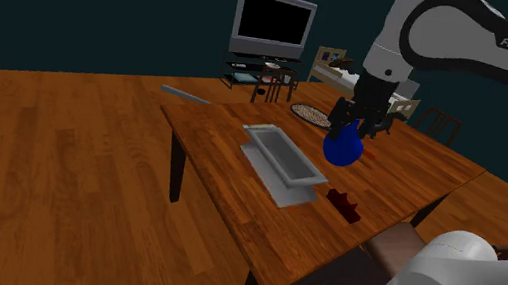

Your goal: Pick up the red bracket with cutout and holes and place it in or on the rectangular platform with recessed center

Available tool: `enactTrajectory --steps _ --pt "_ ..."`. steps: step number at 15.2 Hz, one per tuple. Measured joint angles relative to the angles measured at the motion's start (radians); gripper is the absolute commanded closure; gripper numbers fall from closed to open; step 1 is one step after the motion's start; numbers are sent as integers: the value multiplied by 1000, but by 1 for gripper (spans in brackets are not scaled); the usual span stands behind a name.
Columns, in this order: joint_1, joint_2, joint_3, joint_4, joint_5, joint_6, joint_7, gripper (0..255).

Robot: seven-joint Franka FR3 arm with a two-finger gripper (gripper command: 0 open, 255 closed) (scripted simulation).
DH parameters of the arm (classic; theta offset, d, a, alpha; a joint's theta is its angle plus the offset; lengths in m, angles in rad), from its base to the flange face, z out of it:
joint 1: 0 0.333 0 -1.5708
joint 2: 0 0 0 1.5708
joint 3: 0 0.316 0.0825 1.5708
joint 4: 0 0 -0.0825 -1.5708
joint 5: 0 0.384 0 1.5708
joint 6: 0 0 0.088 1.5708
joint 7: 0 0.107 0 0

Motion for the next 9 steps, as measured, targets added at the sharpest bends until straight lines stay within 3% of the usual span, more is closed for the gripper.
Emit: enactTrajectory --steps 9 --pt "-43 -41 -118 -184 -70 140 -114 0"
